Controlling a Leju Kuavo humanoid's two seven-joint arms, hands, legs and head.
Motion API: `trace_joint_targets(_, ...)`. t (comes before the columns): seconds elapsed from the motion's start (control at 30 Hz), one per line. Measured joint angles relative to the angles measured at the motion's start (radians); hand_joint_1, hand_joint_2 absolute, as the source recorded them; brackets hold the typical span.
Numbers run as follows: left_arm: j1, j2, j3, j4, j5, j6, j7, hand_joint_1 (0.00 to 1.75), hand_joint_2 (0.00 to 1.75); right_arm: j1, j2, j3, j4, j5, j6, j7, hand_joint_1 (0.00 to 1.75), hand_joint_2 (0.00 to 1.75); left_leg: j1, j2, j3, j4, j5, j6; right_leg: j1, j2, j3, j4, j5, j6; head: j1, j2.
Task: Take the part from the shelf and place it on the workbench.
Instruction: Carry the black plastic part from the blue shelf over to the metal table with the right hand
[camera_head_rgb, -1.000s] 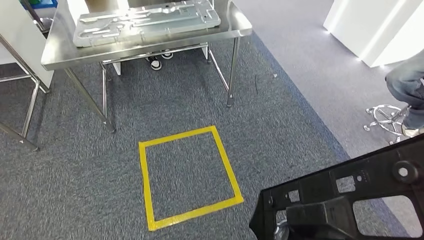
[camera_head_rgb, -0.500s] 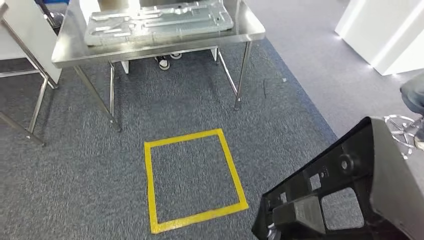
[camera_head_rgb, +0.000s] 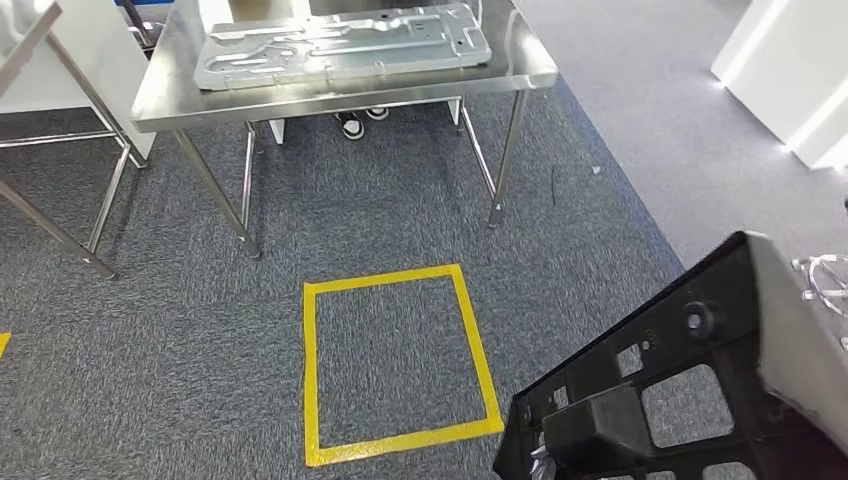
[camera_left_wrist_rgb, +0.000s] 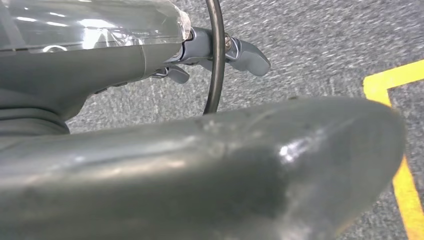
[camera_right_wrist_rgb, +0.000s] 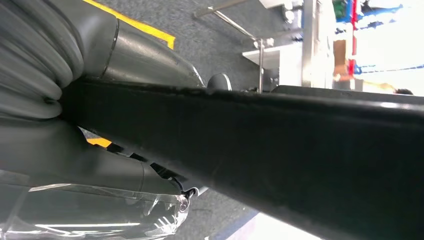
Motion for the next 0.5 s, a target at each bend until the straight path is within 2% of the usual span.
trace_joint_targets(0.03, -0.003, 0.001, 0.000, 0.000, -0.004, 0.000, 0.000, 0.00, 0.00, -0.001, 0.000, 0.002, 0.002, 0.008, -0.004, 0.003, 1.75, 1.75, -0.004, 0.006, 0.007, -0.018, 0.000, 0.005, 0.002, -0.006, 0.002, 0.000, -0.004, 0.005, 0.000, 0.000)
trace_joint_targets(0.13, -0.002, 0.001, 0.000, 0.000, -0.011, 0.000, 0.000, 0.00, 0.00, -0.004, -0.001, 0.008, 0.009, 0.019, -0.013, 0.010, 1.75, 1.75, -0.003, -0.011, 0.009, -0.028, 0.000, 0.016, 0.003, -0.021, 0.008, -0.002, -0.011, 0.019, 0.000, 0.000)
trace_joint_targets(0.2, 0.001, 0.001, 0.000, 0.000, -0.016, 0.001, 0.001, 0.00, 0.00, -0.006, -0.001, 0.010, 0.011, 0.022, -0.020, 0.015, 1.75, 1.75, 0.003, -0.021, 0.017, -0.040, 0.005, 0.025, 0.000, -0.008, -0.008, 0.041, -0.038, 0.031, 0.000, 0.000)
trace_joint_targets(0.23, 0.001, 0.001, 0.000, 0.000, -0.018, 0.002, 0.001, 0.00, 0.00, -0.007, -0.002, 0.010, 0.012, 0.021, -0.023, 0.019, 1.75, 1.75, 0.004, -0.024, 0.020, -0.044, 0.006, 0.030, -0.003, 0.002, -0.035, 0.094, -0.064, 0.037, 0.000, 0.000)
trace_joint_targets(0.3, 0.000, 0.002, 0.000, 0.000, -0.022, 0.003, 0.002, 0.00, 0.00, -0.008, -0.004, 0.010, 0.016, 0.014, -0.027, 0.027, 1.75, 1.75, 0.004, -0.031, 0.022, -0.045, 0.004, 0.035, -0.009, 0.014, -0.113, 0.226, -0.113, 0.046, 0.000, 0.000)
trace_joint_targets(0.33, 0.000, 0.002, 0.000, 0.000, -0.022, 0.003, 0.002, 0.00, 0.00, -0.008, -0.005, 0.010, 0.017, 0.011, -0.029, 0.031, 1.75, 1.75, 0.004, -0.035, 0.025, -0.044, 0.001, 0.034, -0.012, 0.015, -0.144, 0.268, -0.116, 0.049, 0.000, 0.000)
trace_joint_targets(0.37, 0.001, 0.002, 0.000, 0.000, -0.022, 0.003, 0.002, 0.00, 0.00, -0.007, -0.006, 0.010, 0.018, 0.010, -0.033, 0.032, 1.75, 1.75, 0.004, -0.038, 0.029, -0.044, -0.003, 0.033, -0.015, 0.015, -0.159, 0.277, -0.100, 0.051, 0.000, 0.000)
trace_joint_targets(0.4, 0.001, 0.002, 0.000, 0.000, -0.022, 0.003, 0.003, 0.00, 0.00, -0.007, -0.008, 0.010, 0.018, 0.012, -0.042, 0.032, 1.75, 1.75, 0.005, -0.041, 0.035, -0.043, -0.008, 0.030, -0.019, 0.015, -0.157, 0.250, -0.068, 0.053, 0.000, 0.000)
trace_joint_targets(0.47, 0.003, 0.001, 0.000, 0.000, -0.022, 0.003, 0.003, 0.00, 0.00, -0.005, -0.008, 0.010, 0.011, 0.031, -0.071, 0.032, 1.75, 1.75, 0.008, -0.046, 0.048, -0.041, -0.021, 0.021, -0.024, 0.015, -0.114, 0.132, 0.012, 0.055, 0.000, 0.000)
trace_joint_targets(0.5, 0.003, 0.001, 0.001, 0.000, -0.022, 0.004, 0.004, 0.00, 0.00, -0.003, -0.008, 0.010, 0.003, 0.046, -0.092, 0.032, 1.75, 1.75, 0.007, -0.047, 0.053, -0.039, -0.029, 0.015, -0.024, 0.017, -0.092, 0.078, 0.035, 0.053, 0.000, 0.000)
